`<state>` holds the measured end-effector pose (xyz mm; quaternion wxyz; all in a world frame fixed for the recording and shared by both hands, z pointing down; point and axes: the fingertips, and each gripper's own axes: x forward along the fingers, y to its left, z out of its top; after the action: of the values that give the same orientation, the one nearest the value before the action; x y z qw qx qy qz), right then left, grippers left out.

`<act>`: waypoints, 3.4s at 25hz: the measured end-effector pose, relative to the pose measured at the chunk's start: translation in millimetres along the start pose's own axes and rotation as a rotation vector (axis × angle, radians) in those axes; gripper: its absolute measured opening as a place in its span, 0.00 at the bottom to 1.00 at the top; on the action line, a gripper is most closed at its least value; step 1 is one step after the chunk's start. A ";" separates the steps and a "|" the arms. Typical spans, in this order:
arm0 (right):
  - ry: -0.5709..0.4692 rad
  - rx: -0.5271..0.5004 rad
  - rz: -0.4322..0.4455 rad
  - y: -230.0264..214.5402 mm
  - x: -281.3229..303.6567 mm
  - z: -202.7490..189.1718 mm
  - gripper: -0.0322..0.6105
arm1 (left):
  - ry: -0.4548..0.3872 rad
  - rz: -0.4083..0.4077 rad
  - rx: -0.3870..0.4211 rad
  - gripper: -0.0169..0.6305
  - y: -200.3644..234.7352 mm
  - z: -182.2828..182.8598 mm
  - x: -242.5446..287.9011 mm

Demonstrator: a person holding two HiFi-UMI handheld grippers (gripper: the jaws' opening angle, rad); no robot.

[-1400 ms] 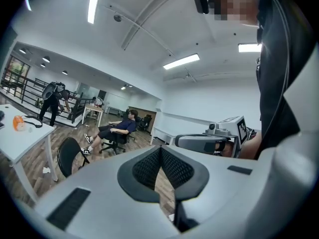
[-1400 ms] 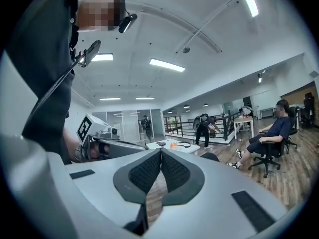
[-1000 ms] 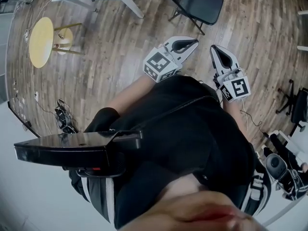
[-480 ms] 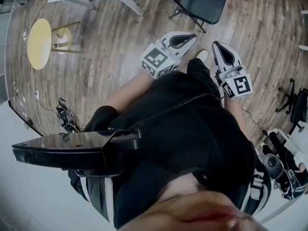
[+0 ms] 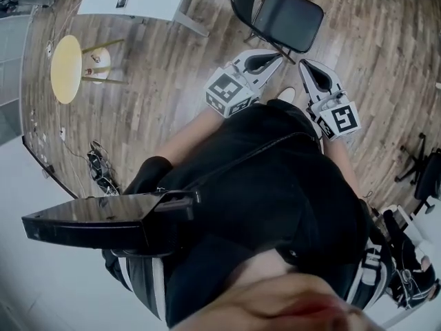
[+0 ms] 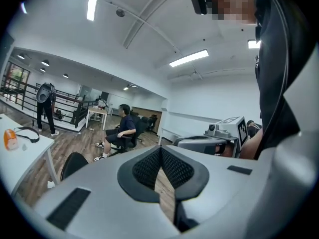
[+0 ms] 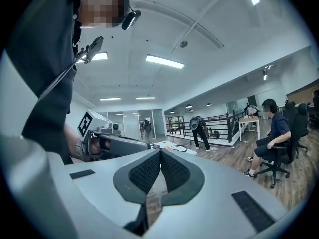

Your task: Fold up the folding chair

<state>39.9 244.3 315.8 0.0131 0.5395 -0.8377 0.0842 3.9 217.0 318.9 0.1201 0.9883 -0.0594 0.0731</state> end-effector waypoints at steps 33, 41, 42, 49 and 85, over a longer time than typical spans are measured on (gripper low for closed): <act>0.084 0.105 -0.167 -143.9 144.7 -7.7 0.07 | 0.052 -0.115 -0.005 0.04 194.0 38.4 84.3; 0.122 0.180 -0.291 -169.2 179.1 -29.3 0.07 | 0.146 -0.114 -0.039 0.04 279.2 21.4 72.1; 0.127 0.193 -0.299 -172.0 179.5 -34.1 0.07 | 0.157 -0.104 -0.052 0.04 288.2 17.2 72.4; 0.203 0.257 -0.287 -207.2 179.4 -88.1 0.07 | 0.246 0.003 -0.112 0.04 341.6 -18.5 90.8; 0.387 1.215 -0.386 -439.8 59.7 -640.0 0.58 | 0.877 0.273 -0.385 0.35 503.2 -252.0 161.8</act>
<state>369.3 112.2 1009.1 -0.1282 0.5664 -0.5120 0.6329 62.1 -222.3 701.7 0.3034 0.8075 -0.1445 0.4848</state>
